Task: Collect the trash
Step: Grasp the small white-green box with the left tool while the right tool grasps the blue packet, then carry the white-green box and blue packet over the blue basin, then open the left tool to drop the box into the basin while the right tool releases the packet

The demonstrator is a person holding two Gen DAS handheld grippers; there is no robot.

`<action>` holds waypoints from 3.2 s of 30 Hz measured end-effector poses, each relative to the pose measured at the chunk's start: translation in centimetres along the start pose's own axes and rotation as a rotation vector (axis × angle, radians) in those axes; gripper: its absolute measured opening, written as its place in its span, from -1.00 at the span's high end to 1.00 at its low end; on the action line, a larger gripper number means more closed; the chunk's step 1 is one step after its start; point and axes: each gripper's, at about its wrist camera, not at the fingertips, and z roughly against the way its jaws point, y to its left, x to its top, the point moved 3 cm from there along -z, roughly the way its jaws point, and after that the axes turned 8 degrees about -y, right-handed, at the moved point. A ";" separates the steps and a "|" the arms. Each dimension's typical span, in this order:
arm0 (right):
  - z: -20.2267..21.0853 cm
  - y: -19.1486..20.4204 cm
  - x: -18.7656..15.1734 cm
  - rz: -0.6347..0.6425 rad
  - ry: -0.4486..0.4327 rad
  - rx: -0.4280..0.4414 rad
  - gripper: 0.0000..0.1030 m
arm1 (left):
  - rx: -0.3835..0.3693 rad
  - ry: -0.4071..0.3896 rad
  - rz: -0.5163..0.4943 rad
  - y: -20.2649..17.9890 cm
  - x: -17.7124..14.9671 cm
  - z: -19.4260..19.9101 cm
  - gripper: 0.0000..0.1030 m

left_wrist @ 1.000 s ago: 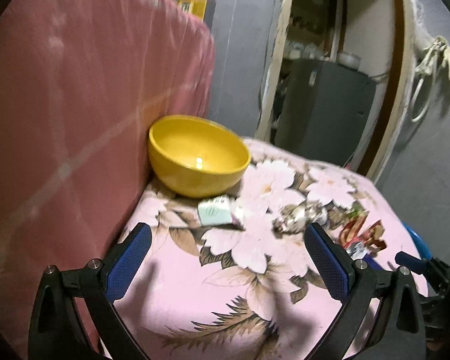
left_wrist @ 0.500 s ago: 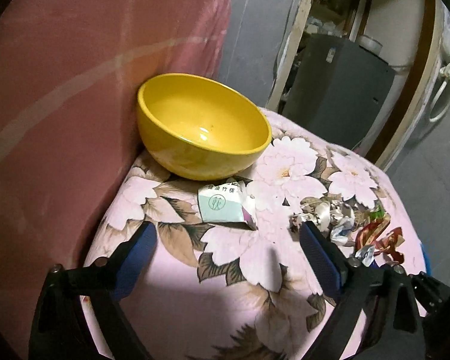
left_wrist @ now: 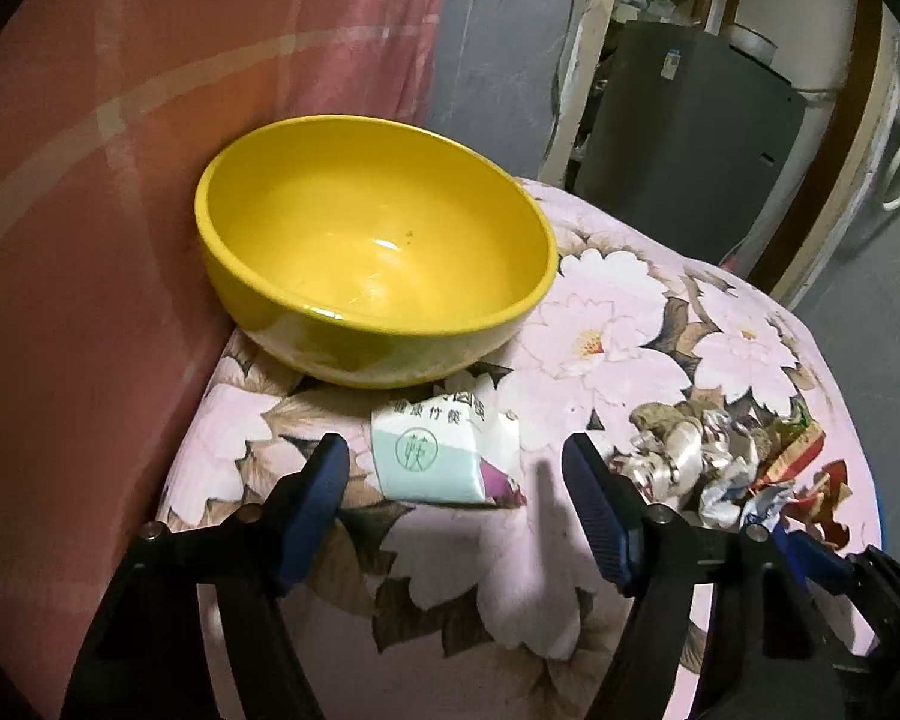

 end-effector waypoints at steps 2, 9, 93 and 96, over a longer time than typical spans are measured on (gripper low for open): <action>0.0 0.0 0.0 -0.003 0.002 0.004 -0.04 | 0.008 0.004 -0.009 -0.1 0.1 -0.4 -0.15; 0.2 0.1 -0.1 -0.004 -0.002 0.014 -0.03 | 0.032 0.005 -0.024 0.0 -0.2 -0.5 0.34; 20.1 -26.8 -4.7 -0.308 -0.524 -0.390 -0.03 | -0.523 -0.194 -0.389 -38.2 -4.3 4.3 0.39; 19.4 -27.5 -5.0 -0.322 -0.502 -0.391 -0.03 | -0.518 -0.158 -0.392 -38.4 -4.8 3.1 0.39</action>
